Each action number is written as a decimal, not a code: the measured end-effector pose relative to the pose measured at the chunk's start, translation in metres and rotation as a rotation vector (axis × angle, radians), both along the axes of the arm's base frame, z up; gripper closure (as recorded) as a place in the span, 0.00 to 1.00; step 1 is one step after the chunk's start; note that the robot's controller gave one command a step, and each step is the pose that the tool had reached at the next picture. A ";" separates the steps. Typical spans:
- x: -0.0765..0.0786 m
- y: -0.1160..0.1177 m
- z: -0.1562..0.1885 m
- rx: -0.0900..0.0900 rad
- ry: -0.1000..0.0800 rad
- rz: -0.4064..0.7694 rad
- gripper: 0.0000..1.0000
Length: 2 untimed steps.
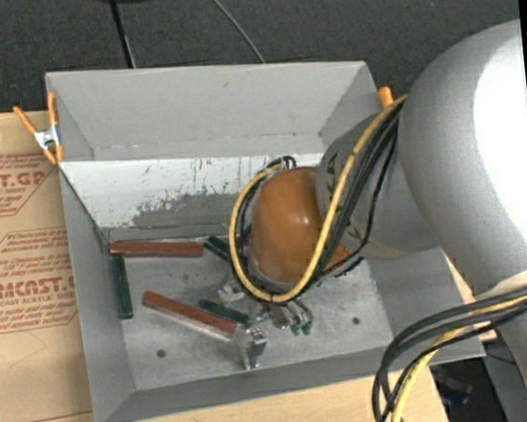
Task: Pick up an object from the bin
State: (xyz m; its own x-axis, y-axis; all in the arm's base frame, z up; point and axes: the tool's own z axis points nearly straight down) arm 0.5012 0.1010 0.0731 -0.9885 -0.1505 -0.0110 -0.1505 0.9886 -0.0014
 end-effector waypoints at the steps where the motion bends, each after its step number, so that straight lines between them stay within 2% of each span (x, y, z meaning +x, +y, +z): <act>1: 0.054 0.038 0.003 0.002 0.001 -0.095 1.00; 2: 0.054 0.038 0.003 0.002 0.001 -0.095 1.00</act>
Offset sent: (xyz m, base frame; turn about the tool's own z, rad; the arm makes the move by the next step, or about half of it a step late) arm 0.0000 0.0000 0.0000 0.0000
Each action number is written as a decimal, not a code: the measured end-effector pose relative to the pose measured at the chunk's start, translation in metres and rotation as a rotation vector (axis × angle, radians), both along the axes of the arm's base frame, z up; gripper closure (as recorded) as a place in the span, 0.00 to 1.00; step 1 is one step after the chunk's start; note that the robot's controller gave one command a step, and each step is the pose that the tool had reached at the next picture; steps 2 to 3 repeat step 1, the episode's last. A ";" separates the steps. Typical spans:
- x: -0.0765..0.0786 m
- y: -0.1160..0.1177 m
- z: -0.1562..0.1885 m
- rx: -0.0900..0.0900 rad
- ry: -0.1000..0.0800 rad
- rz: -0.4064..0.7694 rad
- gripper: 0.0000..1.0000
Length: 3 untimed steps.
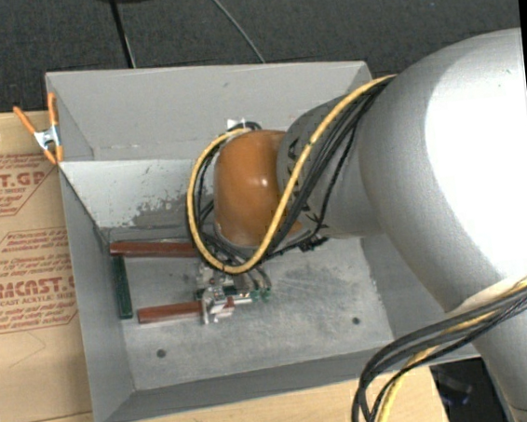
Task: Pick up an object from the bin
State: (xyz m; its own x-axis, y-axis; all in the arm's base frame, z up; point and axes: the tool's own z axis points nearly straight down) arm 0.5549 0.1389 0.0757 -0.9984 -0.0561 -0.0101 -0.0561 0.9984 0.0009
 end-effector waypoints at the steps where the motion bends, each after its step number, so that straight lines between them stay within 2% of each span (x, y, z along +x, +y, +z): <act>1: -0.005 0.019 0.180 0.002 0.000 -0.034 1.00; 3: -0.005 0.019 0.180 0.002 0.000 -0.034 1.00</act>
Offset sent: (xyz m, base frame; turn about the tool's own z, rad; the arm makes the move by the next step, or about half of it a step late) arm 0.0000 0.0000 0.0000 0.0000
